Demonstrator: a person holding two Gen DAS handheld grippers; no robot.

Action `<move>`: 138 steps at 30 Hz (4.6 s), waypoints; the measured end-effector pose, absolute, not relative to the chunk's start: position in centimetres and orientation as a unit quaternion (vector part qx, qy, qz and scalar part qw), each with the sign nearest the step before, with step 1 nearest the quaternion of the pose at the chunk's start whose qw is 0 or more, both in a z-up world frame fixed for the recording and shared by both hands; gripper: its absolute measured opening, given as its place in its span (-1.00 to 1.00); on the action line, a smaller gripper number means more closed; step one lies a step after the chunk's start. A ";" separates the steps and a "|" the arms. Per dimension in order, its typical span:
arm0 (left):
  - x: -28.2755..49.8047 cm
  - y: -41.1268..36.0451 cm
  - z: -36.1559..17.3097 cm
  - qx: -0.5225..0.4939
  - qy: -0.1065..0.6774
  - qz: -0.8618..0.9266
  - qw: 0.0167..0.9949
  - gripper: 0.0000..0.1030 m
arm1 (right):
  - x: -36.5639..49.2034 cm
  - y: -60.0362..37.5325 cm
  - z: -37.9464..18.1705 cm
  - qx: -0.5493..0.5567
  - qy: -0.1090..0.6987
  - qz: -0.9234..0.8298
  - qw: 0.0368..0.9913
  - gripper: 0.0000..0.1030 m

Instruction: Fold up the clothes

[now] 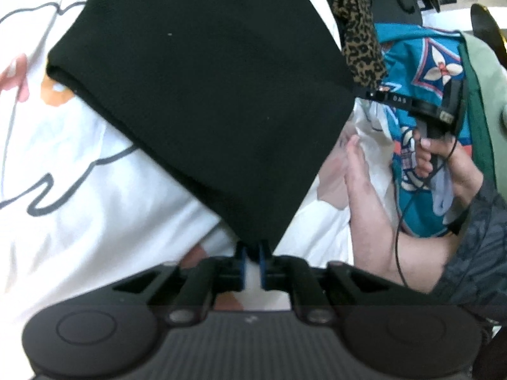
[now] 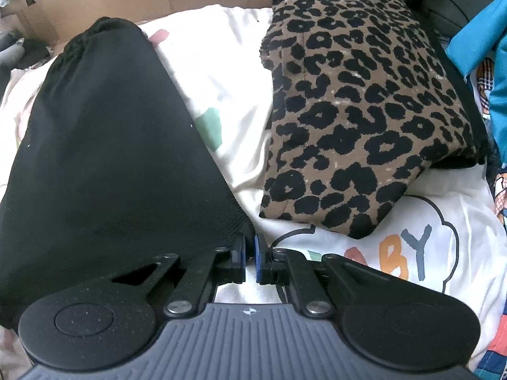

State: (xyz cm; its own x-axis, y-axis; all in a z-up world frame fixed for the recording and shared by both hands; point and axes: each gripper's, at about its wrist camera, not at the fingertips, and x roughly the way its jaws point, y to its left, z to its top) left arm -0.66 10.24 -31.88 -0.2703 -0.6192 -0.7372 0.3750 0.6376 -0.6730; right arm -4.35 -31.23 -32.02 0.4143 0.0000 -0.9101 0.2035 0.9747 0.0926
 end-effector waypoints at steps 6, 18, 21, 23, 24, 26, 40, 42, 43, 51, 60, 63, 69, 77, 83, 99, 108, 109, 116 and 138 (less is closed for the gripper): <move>-0.4 11.3 -31.6 -0.106 0.670 -0.406 0.613 -0.09 | -4.4 -31.2 -32.5 0.091 0.543 -0.068 0.832 -0.86; 0.2 11.4 -33.7 -0.192 0.659 -0.405 0.604 0.00 | -3.5 -30.3 -33.4 0.067 0.560 -0.062 0.823 -0.85; 0.1 11.4 -33.5 -0.197 0.655 -0.410 0.603 -0.19 | -3.1 -30.2 -33.5 0.066 0.562 -0.066 0.822 -0.85; 0.1 11.8 -33.4 -0.214 0.656 -0.411 0.596 -0.40 | -3.0 -30.0 -33.6 0.066 0.562 -0.070 0.821 -0.85; 0.0 11.9 -33.3 -0.223 0.656 -0.412 0.592 -0.40 | -3.0 -29.9 -33.7 0.066 0.562 -0.072 0.822 -0.85; -0.1 12.3 -32.9 -0.237 0.651 -0.419 0.587 -0.40 | -3.1 -29.8 -33.8 0.066 0.560 -0.074 0.823 -0.85; 1.0 11.7 -35.6 -0.292 0.670 -0.369 0.575 -0.43 | -3.9 -30.5 -33.7 0.074 0.559 -0.066 0.823 -0.81; 0.9 11.2 -35.8 -0.291 0.670 -0.375 0.571 -0.46 | -4.0 -30.6 -33.6 0.079 0.559 -0.065 0.823 -0.81; 0.8 10.9 -35.8 -0.289 0.671 -0.379 0.568 -0.50 | -4.1 -30.8 -33.5 0.083 0.559 -0.065 0.823 -0.81; 0.5 10.2 -34.9 -0.261 0.670 -0.391 0.575 -0.90 | -4.6 -31.8 -32.2 0.111 0.546 -0.055 0.829 -0.32; 1.0 12.6 -33.9 -0.246 0.668 -0.374 0.595 -0.90 | -4.8 -31.6 -31.2 0.129 0.539 0.005 0.832 -0.19; 1.2 13.1 -34.1 -0.239 0.668 -0.369 0.600 -0.90 | -4.3 -31.0 -31.4 0.124 0.545 0.012 0.829 -0.19; 1.6 13.7 -34.2 -0.228 0.666 -0.368 0.608 -0.90 | -2.7 -31.6 -33.0 0.142 0.570 0.029 0.809 -0.20; 1.5 13.5 -34.1 -0.225 0.663 -0.367 0.613 -0.90 | -1.0 -30.7 -33.8 0.129 0.593 0.056 0.793 -0.31; 1.4 14.2 -33.0 -0.218 0.659 -0.377 0.614 -0.90 | -1.2 -31.5 -33.3 0.159 0.591 0.085 0.787 -0.88; 3.1 15.7 -24.9 -0.189 0.591 -0.423 0.660 -0.91 | -3.3 -31.2 -29.8 0.258 0.568 0.118 0.772 -0.90; 2.2 17.9 -24.3 -0.179 0.589 -0.413 0.671 -0.91 | -4.8 -27.7 -30.0 0.247 0.599 0.166 0.743 -0.91; 2.2 18.2 -24.1 -0.178 0.588 -0.412 0.673 -0.91 | -5.0 -27.3 -30.0 0.245 0.602 0.172 0.740 -0.91; 2.3 20.9 -23.1 -0.159 0.589 -0.401 0.684 -0.91 | -6.0 -24.5 -30.0 0.235 0.620 0.218 0.716 -0.91; 1.0 21.1 -31.3 -0.106 0.676 -0.354 0.637 -0.91 | -7.6 -24.0 -33.6 0.250 0.651 0.227 0.680 -0.90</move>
State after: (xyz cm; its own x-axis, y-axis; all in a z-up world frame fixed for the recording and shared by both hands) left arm 1.05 21.07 -31.26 -0.1655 -0.5947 -0.7867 0.3078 0.7267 -0.6141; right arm -7.60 -24.05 -33.64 0.0497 0.6342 -0.7715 0.0154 0.7719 0.6355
